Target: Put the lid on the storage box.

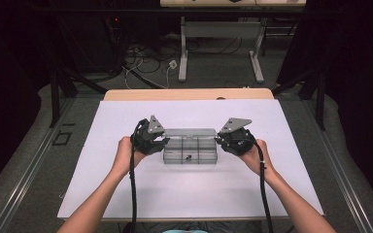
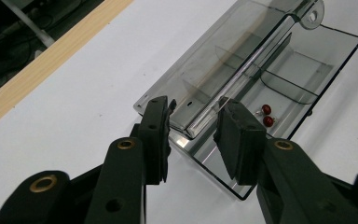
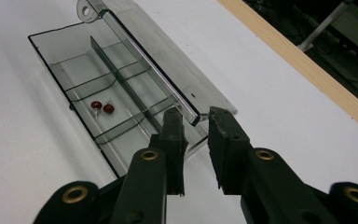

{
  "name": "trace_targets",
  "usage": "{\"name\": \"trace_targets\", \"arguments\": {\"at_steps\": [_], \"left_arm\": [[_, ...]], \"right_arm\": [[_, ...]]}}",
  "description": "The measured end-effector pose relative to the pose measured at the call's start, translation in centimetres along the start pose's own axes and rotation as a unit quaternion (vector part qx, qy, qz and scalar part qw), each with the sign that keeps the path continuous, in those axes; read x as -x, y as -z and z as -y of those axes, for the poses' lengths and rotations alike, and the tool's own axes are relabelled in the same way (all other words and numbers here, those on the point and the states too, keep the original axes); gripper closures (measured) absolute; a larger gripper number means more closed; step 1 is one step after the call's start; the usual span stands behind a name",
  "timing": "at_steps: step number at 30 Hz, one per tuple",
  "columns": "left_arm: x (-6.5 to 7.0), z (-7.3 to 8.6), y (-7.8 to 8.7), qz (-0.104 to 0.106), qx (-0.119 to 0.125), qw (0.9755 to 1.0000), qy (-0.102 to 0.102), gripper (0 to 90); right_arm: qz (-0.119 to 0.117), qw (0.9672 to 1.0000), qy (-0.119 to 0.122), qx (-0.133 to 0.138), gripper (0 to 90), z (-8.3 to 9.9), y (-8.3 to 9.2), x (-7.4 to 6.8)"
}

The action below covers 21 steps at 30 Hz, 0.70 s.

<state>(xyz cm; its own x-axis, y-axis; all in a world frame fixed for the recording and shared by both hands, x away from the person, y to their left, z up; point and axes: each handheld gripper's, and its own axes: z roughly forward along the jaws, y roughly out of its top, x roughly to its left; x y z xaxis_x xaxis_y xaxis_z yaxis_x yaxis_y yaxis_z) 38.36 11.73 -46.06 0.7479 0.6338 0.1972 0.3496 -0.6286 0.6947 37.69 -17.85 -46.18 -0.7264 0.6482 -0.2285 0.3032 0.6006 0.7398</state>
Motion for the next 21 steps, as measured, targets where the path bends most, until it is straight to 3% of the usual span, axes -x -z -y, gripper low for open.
{"name": "trace_targets", "arguments": {"at_steps": [8, 21], "left_arm": [[0.6, 0.5, -0.2, -0.002, -0.013, 0.9998, -0.013, 62.6], [1.2, 1.2, -0.6, 0.003, -0.029, 0.9995, -0.016, 60.3]], "right_arm": [[-0.001, 0.9999, 0.005, -0.01, 76.0, 0.6, 0.0, -0.6], [-0.005, 0.9995, 0.014, -0.026, 75.8, 1.4, -0.1, -1.4]]}}
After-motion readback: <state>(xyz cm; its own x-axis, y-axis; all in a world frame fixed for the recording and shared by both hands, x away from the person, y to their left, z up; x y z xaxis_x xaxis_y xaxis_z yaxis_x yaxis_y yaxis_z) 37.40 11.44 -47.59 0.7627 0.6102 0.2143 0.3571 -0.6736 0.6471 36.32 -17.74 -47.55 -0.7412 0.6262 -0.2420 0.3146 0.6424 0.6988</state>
